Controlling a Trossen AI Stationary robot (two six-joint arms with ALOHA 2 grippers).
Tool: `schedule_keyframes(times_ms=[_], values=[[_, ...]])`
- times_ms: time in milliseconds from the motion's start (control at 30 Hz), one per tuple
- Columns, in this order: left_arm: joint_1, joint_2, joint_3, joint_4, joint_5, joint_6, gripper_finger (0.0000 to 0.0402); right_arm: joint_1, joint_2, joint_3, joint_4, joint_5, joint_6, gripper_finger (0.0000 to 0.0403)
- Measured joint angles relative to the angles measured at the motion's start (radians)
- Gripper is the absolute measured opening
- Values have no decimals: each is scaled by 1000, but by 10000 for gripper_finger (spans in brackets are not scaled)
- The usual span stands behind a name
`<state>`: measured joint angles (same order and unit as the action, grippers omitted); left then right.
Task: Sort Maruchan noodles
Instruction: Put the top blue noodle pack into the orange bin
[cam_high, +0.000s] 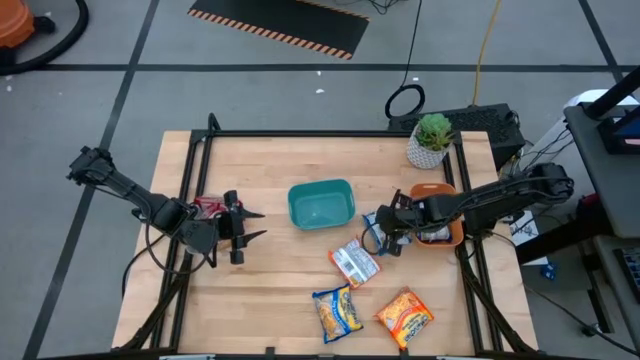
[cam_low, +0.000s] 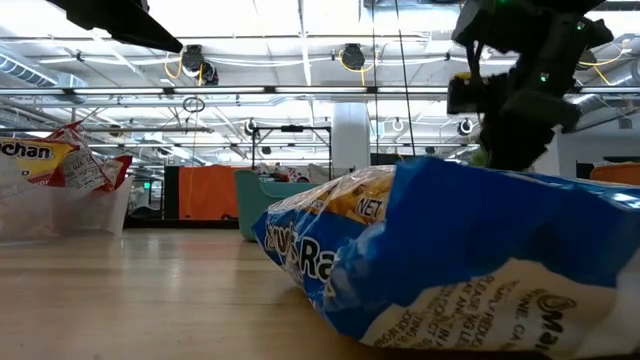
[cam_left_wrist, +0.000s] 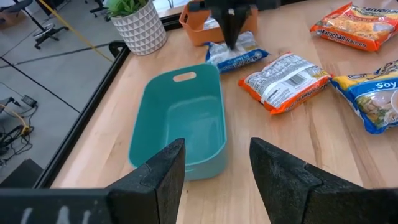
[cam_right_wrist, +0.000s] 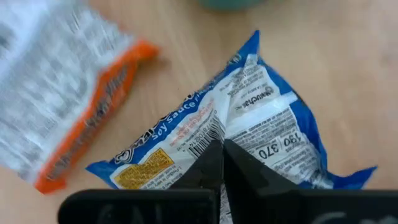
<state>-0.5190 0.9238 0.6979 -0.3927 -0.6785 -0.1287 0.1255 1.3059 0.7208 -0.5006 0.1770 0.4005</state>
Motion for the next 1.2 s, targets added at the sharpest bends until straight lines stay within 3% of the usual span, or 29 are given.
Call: schedule_keyframes(times_ms=[400,700,967,1067,1200], values=[[0,0,0,-6,0,2,186,70,-151,21,-19,212,100,0],[1,0,0,-25,0,-14,186,157,-133,251,-450,418,354,0],[1,0,0,-52,7,-69,186,250,-110,303,-915,385,750,0],[1,0,0,-53,27,-83,186,279,-110,303,-988,364,833,0],[1,0,0,-54,31,-99,186,300,-110,303,-996,370,823,0]])
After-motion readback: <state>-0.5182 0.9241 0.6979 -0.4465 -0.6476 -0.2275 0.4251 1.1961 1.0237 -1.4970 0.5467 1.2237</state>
